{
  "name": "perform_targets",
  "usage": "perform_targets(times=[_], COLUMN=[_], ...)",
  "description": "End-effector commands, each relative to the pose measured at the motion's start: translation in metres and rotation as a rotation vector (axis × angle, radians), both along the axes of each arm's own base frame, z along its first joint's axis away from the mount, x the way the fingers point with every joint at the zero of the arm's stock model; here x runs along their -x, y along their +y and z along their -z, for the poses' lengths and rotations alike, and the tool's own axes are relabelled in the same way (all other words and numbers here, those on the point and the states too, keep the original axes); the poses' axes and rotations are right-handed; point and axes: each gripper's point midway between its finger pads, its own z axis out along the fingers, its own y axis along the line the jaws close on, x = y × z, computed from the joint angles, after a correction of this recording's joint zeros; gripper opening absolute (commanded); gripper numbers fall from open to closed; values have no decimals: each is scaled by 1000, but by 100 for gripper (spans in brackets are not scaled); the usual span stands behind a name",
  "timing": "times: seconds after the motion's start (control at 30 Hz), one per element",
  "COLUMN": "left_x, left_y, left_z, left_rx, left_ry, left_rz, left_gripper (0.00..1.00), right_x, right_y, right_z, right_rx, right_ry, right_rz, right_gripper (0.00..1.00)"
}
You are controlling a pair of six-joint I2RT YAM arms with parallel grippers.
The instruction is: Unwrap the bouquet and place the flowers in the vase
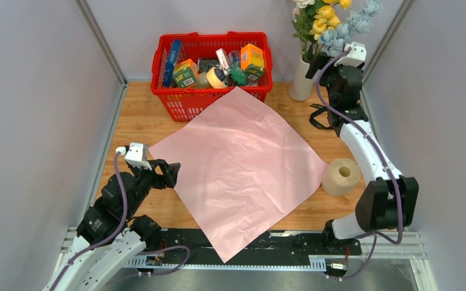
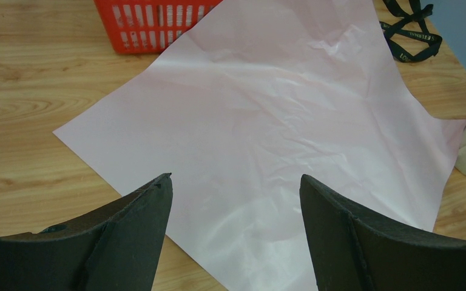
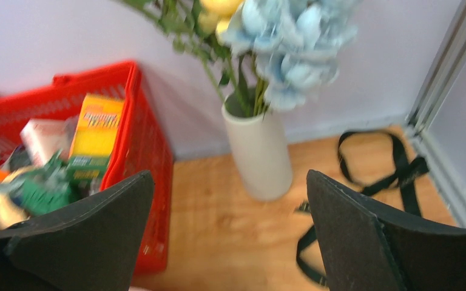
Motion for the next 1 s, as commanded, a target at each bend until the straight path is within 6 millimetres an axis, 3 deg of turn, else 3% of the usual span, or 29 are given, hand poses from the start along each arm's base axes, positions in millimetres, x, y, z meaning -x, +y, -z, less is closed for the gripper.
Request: perform_targets(times=[0.0,0.27,0.5,0.7,0.97], left_x=[-1,1,9,9,7], left_y=[-6,-11,-18,-16,-17], left_z=[-4,-9,-20,-21,-16], left_rx=[0,13,60,64,47], left_ry=[-21,-35,-93,-98,-74], left_rz=[30,63,122,114,114], left_gripper=[85,85,85,85,85], right_x=[68,172,219,239,243], right_y=[45,106,128,126,127], right_z=[27,61,87,81,86], right_rx=[-112,-187,-208,-202,-190], right_ry=[233,295,327,274,277], right_rz=[-257,-594,-706,-736,-757], right_gripper=[100,100,100,100,100])
